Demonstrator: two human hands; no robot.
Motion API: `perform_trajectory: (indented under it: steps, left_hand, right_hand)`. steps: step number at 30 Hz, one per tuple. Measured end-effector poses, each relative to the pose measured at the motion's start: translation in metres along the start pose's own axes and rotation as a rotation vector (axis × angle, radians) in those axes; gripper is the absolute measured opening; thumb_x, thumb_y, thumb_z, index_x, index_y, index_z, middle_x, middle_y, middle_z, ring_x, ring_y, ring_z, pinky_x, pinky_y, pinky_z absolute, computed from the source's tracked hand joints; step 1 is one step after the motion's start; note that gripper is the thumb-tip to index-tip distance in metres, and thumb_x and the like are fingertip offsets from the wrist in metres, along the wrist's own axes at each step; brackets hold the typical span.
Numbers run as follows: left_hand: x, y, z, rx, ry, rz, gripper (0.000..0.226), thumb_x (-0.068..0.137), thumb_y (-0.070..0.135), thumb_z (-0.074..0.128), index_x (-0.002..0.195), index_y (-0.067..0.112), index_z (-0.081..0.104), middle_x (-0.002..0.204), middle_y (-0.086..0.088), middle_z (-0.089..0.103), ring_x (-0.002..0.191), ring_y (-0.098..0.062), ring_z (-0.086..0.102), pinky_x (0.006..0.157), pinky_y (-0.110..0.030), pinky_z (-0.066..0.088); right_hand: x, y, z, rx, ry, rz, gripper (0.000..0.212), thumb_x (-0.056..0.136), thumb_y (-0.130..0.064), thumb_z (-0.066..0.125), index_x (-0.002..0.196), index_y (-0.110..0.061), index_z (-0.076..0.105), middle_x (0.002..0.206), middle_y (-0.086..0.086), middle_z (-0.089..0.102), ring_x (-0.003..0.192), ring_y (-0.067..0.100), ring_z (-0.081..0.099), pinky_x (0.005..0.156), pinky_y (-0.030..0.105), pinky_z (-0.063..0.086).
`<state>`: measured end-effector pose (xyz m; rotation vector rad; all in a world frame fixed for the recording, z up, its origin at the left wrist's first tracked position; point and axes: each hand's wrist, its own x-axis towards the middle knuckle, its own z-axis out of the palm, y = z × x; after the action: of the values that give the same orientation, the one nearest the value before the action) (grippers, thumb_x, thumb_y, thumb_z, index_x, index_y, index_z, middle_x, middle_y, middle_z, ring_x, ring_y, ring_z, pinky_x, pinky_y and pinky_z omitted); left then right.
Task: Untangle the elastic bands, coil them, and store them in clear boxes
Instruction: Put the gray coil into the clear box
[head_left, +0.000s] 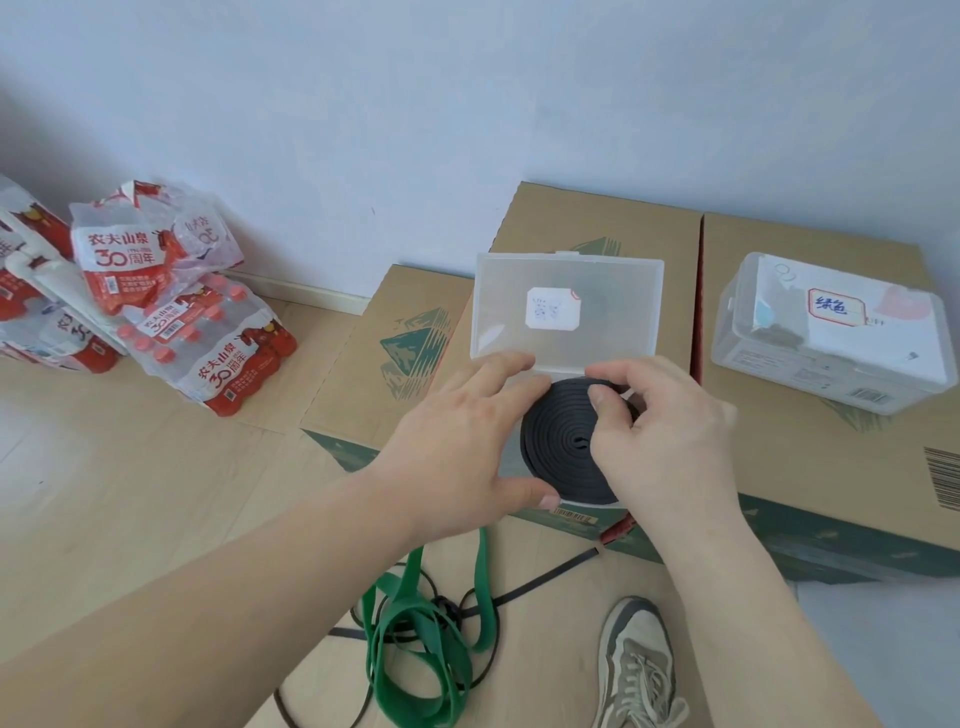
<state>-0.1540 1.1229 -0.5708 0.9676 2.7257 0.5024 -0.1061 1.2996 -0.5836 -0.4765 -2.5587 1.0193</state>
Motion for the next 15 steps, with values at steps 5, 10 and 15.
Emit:
perform_trajectory:
  steps: [5,10,15]
  left_hand:
    - [0.000,-0.001,0.003,0.037,-0.010,0.010,0.098,0.077,0.070,0.072,0.157,0.032,0.030,0.170,0.009,0.014,0.158,-0.008,0.004,0.126,-0.032,0.021]
    - [0.002,-0.002,0.000,0.049,-0.057,0.028,0.104,0.077,0.068,0.074,0.161,0.031,0.025,0.173,0.008,0.008,0.159,-0.008,-0.002,0.125,-0.023,0.005]
    - [0.006,-0.004,-0.004,0.038,-0.103,0.038,0.101,0.080,0.069,0.071,0.161,0.045,0.014,0.173,0.008,0.004,0.159,-0.009,-0.004,0.130,-0.033,0.010]
  right_hand:
    - [-0.003,-0.005,0.011,-0.068,0.004,0.004,0.027,0.089,-0.006,0.067,0.093,-0.030,0.078,0.093,-0.012,0.068,0.082,0.011,0.060,0.086,0.037,0.028]
    - [-0.006,-0.007,0.018,-0.150,0.056,0.011,0.023,0.090,-0.012,0.066,0.098,-0.031,0.076,0.092,-0.009,0.073,0.086,0.018,0.066,0.087,0.037,0.024]
    - [-0.005,-0.004,0.015,-0.149,0.107,0.028,0.005,0.093,-0.020,0.070,0.090,-0.024,0.068,0.082,-0.009,0.075,0.065,0.006,0.051,0.091,0.038,0.029]
